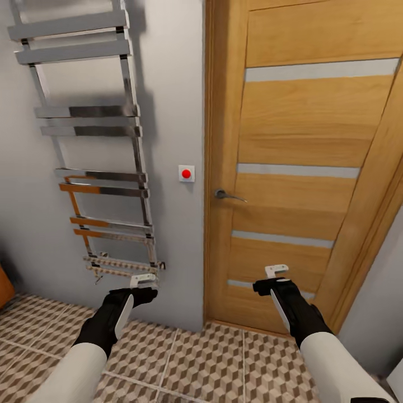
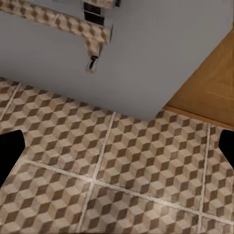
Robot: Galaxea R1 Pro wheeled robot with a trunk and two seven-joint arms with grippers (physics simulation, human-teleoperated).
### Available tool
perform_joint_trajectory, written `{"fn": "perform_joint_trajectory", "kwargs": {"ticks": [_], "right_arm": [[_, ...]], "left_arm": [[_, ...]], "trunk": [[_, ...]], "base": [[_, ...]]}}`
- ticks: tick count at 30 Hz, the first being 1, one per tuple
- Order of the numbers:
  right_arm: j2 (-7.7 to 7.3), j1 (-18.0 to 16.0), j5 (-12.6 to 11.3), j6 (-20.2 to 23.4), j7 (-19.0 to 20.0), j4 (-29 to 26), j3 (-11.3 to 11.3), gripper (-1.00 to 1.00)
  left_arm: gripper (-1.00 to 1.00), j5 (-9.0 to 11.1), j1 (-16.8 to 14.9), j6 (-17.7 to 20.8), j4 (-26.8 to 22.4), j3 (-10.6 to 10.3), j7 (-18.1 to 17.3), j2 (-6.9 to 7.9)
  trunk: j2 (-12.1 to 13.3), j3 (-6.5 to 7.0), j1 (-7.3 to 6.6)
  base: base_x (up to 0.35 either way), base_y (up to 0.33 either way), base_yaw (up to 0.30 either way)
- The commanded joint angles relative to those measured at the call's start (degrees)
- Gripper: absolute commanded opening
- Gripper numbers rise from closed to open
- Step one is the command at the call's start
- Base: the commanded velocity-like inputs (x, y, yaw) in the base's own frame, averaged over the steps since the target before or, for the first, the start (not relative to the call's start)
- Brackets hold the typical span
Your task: Take the four mousetraps from the cabinet in the bathroom and place them on the bathroom floor. Make sure all four end up on the same floor surface, and ensure that at least two of them are either under or directly next to the same bathroom sink.
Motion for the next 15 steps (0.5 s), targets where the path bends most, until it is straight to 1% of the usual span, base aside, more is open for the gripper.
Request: {"fn": "perform_joint_trajectory", "kwargs": {"ticks": [1, 15], "right_arm": [[0.01, -0.01, 0.36, 0.32, 0.07, -0.11, -0.06, 1.0], [0.01, -0.01, 0.36, 0.32, 0.07, -0.12, -0.06, 1.0]], "left_arm": [[1.0, 0.02, -0.05, 0.3, -0.05, 0.19, 0.02, -0.07], [1.0, -0.03, -0.05, 0.35, -0.05, 0.17, 0.09, -0.07]], "trunk": [[0.37, 0.12, -0.23], [5.99, 2.63, -3.3]], "base": [[0.0, 0.0, 0.3], [0.0, 0.0, 0.3]]}}
